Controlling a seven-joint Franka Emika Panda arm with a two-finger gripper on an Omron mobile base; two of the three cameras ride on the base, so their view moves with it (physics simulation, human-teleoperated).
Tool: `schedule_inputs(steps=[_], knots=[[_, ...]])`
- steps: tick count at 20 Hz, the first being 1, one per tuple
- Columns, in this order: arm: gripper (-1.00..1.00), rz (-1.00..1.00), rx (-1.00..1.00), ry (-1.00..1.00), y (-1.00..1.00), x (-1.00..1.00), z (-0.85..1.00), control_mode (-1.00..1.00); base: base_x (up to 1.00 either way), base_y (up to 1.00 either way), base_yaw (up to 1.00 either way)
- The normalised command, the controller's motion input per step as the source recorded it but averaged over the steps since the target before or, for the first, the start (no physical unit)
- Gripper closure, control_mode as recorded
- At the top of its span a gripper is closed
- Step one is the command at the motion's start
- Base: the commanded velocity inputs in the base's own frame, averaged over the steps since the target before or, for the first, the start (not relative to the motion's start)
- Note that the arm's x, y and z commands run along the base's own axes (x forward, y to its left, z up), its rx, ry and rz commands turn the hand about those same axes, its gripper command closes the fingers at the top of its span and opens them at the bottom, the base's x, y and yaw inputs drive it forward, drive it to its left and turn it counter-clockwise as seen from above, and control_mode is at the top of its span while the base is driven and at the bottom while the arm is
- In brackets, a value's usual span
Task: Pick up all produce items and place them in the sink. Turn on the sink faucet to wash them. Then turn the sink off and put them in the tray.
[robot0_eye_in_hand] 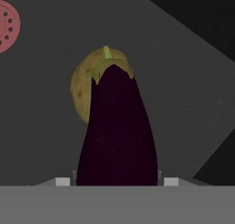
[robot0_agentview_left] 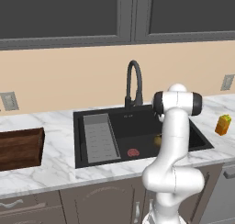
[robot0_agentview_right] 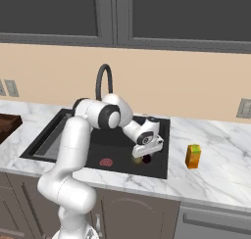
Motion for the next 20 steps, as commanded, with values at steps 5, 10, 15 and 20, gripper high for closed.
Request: schedule_inputs(steps=[5,10,15,20], knots=[[-1.00,0.03,0.00,0.00,0.00,-0.01,0.00,-1.00,0.00,0.00,0.00],[-1.00,0.00,0.00,0.04,0.08,-0.08,0.24,-1.00,0.00,0.00,0.00],[-1.00,0.00,0.00,0.01,0.08,-0.14,0.49,-1.00,0.00,0.00,0.00],[-1.00,0.01,0.00,0.00,0.11,-0.34,0.57,-1.00,0.00,0.00,0.00]])
